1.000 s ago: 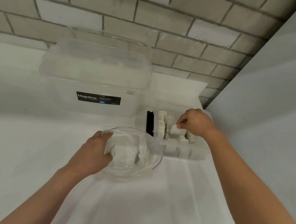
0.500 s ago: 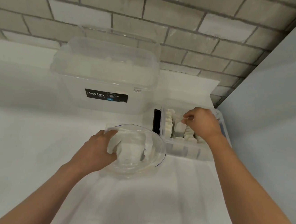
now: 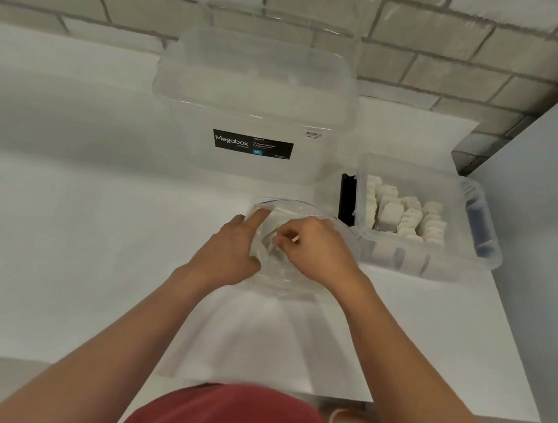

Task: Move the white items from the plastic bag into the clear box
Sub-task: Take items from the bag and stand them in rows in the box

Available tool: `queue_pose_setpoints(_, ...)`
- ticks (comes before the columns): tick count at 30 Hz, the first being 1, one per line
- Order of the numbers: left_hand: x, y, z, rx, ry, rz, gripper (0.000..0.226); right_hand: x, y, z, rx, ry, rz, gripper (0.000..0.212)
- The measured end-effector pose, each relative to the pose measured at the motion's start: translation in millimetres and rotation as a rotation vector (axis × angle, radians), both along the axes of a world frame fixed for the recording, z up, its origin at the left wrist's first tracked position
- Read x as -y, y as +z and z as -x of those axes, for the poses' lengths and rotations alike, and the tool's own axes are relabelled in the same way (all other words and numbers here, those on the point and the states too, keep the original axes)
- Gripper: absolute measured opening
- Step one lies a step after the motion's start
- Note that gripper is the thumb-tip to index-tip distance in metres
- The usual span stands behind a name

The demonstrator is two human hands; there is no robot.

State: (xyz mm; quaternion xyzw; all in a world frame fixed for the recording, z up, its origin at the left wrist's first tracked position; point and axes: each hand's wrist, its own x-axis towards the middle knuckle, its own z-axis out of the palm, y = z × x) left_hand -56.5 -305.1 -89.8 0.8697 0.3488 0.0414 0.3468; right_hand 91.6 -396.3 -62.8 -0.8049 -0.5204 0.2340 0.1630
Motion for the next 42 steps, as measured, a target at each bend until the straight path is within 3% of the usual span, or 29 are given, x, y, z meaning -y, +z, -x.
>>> queue_pose_setpoints(5,5.1,2.1,4.2,0.002,0.013,-0.02,0.084,-9.6,-19.4,8.4,-0.009,-0.172,0.076,0.051)
queue_pose_setpoints(8,5.5,1.6,5.8,0.008,0.015,-0.029,0.084,-13.8,-18.0,11.7,-0.054,-0.195,0.087,0.055)
queue_pose_setpoints(13,2.2,1.0,6.5,0.034,0.017,-0.011,0.085,-19.7,-17.9,15.4,-0.054,-0.179,0.078,0.042)
queue_pose_setpoints(16,1.1,1.5,6.6,0.055,0.014,0.006,0.086,-18.2,-14.1,18.1,0.059,-0.139,0.035,0.021)
queue_pose_setpoints(21,-3.0,2.0,7.7,0.07,0.028,0.027,0.087,-0.8,7.5,12.7,0.241,-0.081,-0.081,0.018)
queue_pose_setpoints(29,-5.6,1.8,7.4,0.044,0.052,0.027,0.089,38.6,46.2,0.1,0.091,-0.145,-0.287,0.011)
queue_pose_setpoints(32,-5.4,0.4,7.0,0.039,0.051,0.026,0.091,55.1,82.6,-20.8,0.019,-0.216,-0.489,0.01)
queue_pose_setpoints(36,-4.1,-0.2,5.1,0.037,0.045,-0.002,0.089,70.5,119.1,-69.8,0.128,-0.4,-0.685,0.005)
queue_pose_setpoints(39,-3.7,-1.0,2.6,0.026,0.053,-0.031,0.089,68.7,115.8,-114.2,0.273,-0.444,-0.658,0.01)
queue_pose_setpoints(42,-3.4,-3.3,3.3,0.037,0.077,-0.056,0.084,60.6,96.6,-153.9,0.388,-0.37,-0.463,0.011)
